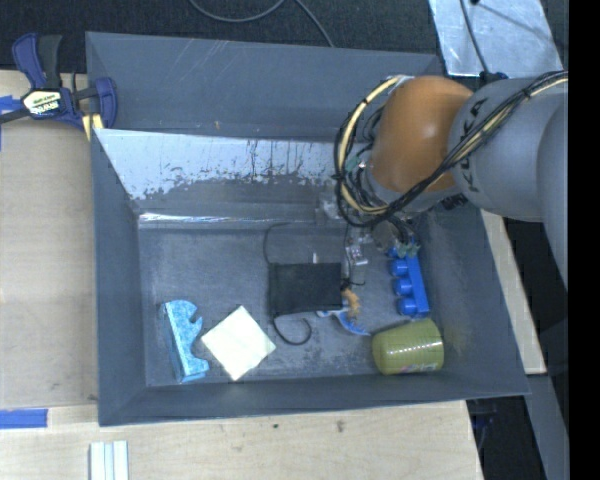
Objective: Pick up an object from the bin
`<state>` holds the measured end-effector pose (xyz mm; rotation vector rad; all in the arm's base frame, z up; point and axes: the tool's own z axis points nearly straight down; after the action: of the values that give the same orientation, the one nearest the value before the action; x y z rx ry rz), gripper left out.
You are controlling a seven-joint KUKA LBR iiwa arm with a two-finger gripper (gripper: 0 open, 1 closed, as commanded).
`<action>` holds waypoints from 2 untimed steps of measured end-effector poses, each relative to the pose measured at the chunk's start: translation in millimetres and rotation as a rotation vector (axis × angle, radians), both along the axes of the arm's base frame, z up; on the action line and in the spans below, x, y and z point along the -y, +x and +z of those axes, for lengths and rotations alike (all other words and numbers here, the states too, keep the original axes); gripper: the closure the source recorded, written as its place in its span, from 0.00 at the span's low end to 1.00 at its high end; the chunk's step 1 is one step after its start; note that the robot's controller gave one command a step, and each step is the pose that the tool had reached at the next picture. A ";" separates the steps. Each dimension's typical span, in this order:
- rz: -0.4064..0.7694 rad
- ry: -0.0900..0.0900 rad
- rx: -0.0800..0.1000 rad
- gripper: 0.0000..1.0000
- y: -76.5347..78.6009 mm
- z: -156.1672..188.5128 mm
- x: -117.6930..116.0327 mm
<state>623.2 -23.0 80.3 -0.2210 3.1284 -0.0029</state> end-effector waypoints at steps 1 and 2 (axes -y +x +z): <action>0.002 0.001 0.000 1.00 1.4 -8.5 -18.0; 0.007 0.000 -0.002 0.00 1.3 -10.0 -9.0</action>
Offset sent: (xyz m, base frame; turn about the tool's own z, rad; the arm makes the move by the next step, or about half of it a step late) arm 0.0000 0.0000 0.0000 0.0000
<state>624.5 -14.0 70.4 -0.2315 3.1300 -0.0033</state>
